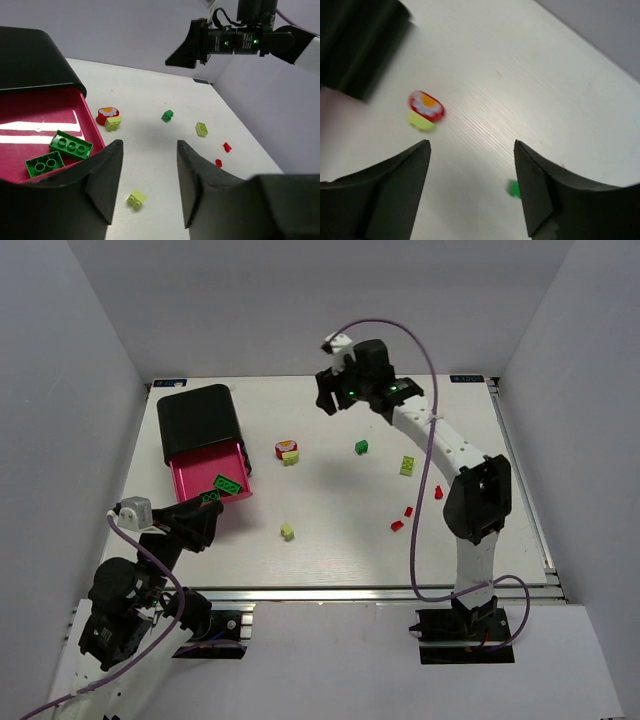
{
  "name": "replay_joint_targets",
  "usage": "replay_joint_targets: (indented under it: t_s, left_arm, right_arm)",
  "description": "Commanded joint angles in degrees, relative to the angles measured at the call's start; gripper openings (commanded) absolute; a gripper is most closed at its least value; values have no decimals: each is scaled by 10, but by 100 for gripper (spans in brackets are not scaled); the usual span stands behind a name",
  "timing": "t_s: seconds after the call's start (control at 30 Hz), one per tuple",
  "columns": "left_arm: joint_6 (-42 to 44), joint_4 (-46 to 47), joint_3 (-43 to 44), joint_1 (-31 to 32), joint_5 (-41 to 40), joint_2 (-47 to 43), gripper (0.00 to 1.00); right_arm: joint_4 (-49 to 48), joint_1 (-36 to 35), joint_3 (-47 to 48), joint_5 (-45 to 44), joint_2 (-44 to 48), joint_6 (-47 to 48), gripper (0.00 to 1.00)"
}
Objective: Sort the legos into containers by color
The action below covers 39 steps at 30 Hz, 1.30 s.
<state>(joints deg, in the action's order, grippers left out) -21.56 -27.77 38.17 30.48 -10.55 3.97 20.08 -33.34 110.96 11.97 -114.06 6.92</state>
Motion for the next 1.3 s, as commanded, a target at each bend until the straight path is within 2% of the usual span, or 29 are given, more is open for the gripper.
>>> replay_joint_targets:
  t_s: [0.0,0.03,0.07,0.17,0.23,0.37,0.6,0.93,1.27]
  left_arm:
    - [5,10,-3,-4,15,19,55]
    - [6,8,-3,-4,17,21,55]
    - [6,9,-1,-4,18,23,55]
    - [6,9,-2,-4,16,19,65]
    - [4,8,-1,-4,12,17,76]
    - [3,6,-1,-4,10,16,82]
    - [3,5,-1,-4,8,12,84]
    - [3,6,-1,-4,10,10,84]
    - [1,3,0,-4,5,10,84]
  right_arm:
    - [66,33,-35,3,-10,-18,77]
    - [64,49,-55,-5,-9,-5,85]
    - [53,52,-63,-11,-10,3,89]
    - [67,71,-50,-54,-41,18,89]
    - [99,73,0,-105,-74,14,89]
    - [131,79,26,-117,-131,18,87]
    - [117,88,8,-146,-160,26,80]
    - [133,103,1,-106,-185,28,65]
    - [149,106,12,-70,-207,24,59]
